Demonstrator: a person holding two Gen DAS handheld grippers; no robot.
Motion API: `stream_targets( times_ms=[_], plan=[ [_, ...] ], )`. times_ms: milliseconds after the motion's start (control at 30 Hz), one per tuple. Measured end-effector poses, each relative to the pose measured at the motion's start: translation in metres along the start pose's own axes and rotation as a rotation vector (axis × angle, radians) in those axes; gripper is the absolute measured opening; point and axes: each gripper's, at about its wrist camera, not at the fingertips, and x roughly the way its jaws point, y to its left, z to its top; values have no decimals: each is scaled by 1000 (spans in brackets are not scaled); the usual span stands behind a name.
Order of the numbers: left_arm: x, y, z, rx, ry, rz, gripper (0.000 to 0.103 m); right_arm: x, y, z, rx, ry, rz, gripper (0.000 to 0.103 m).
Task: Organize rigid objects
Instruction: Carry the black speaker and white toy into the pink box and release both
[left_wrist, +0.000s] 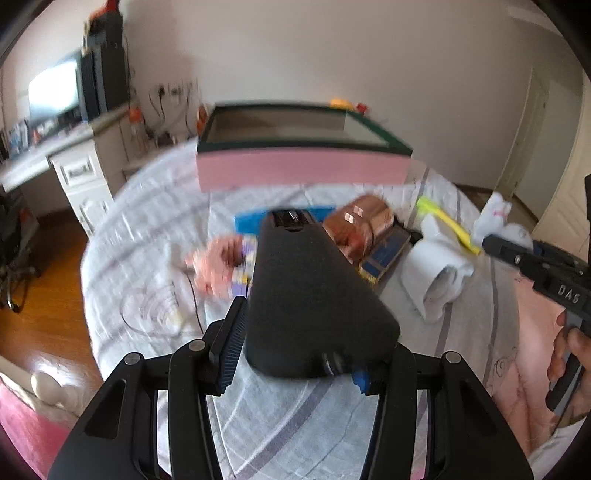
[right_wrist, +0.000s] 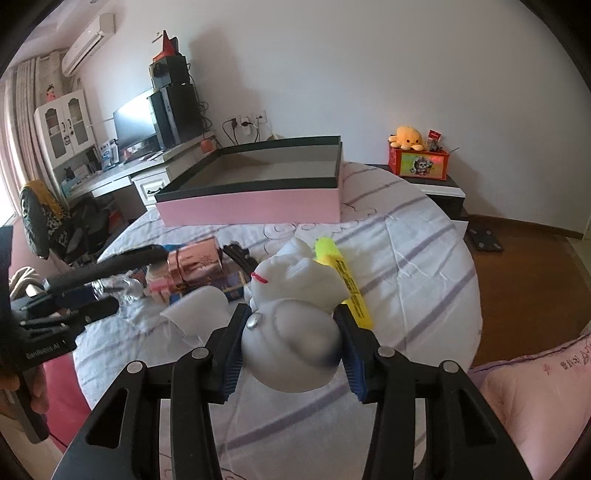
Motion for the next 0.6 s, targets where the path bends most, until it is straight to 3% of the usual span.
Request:
stream_targets(
  times_ms=[133, 167, 233, 300, 500, 567, 600],
  plan=[
    [6, 2, -4, -1, 21, 1, 53, 4, 0, -1, 7, 12, 7, 47],
    [8, 1, -4, 0, 27, 21, 59, 5, -1, -2, 10, 16, 6, 47],
    [10, 2, -4, -1, 26, 43, 84, 7, -3, -4, 18, 25, 9, 47],
    [10, 2, -2, -11, 20, 51, 89, 9, -4, -5, 22, 29, 9, 47],
    [19, 8, 9, -27, 26, 46, 85, 13, -7, -5, 25, 35, 15, 47],
    [26, 8, 13, -9, 41, 49, 74, 14, -7, -3, 22, 36, 16, 47],
    [29, 8, 14, -5, 51, 47, 60, 14, -6, -2, 20, 36, 16, 47]
  ],
)
